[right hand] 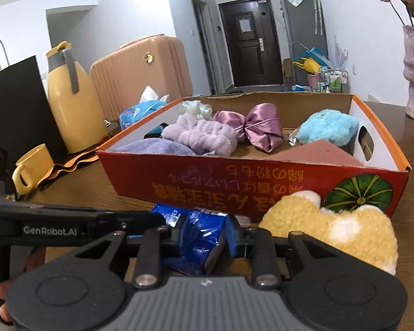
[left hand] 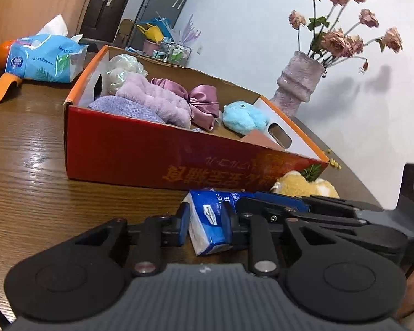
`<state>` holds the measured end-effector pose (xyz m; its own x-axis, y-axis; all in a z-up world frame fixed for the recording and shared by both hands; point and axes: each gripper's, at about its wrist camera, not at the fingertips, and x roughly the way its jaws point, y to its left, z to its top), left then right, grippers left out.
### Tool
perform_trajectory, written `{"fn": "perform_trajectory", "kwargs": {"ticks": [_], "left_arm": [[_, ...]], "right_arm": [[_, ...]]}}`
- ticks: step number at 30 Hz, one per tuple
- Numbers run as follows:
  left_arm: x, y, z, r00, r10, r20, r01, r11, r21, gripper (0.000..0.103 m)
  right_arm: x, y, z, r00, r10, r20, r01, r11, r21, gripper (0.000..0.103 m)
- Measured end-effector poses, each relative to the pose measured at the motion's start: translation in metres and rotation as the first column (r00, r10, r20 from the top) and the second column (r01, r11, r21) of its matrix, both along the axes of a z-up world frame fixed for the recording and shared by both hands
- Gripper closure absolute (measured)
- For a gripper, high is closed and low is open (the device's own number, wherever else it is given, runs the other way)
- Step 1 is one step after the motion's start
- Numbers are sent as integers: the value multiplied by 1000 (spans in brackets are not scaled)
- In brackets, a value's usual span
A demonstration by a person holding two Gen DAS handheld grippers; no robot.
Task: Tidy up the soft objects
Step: 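Lift the tissue packet over the box with the left tool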
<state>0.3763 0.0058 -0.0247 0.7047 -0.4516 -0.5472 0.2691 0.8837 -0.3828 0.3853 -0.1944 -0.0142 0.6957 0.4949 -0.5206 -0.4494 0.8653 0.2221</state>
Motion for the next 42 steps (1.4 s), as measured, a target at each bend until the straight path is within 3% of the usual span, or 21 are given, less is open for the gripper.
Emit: {"fn": "perform_trajectory", "kwargs": {"ticks": [6,12,16,21,23,27,30,34,42], "left_arm": [[-7,-4,5,1000,3,-10,-3,999,38,78],[-4,1,2,1000,2,-31,-2,1000,3,77],[-8,-6,-1,1000,17,21,-18,999,33,77],[-13,-5,6,999,47,-6,-47,999,18,81],[-36,-7,17,996,69,56,-70,997,28,81],[-106,-14,38,967,87,241,-93,996,15,81],[-156,-22,45,945,106,310,-105,994,-18,81],[-190,-28,52,937,114,331,-97,993,-65,81],[-211,-33,75,923,97,372,-74,994,-76,81]], "right_arm": [[4,-12,-2,997,30,-74,-25,997,75,76],[3,-10,-2,996,35,-79,-29,997,78,74],[3,-10,-3,996,39,-75,-33,997,76,73],[-1,-10,1,997,28,-75,-22,997,74,79],[-21,-9,12,1000,13,-23,-12,997,75,86],[-83,-19,32,996,-8,92,-5,990,140,86],[-132,-27,43,987,-33,155,6,985,172,86],[-175,-41,48,983,-54,176,18,980,200,86],[-203,-49,66,972,-75,221,27,977,210,86]]}}
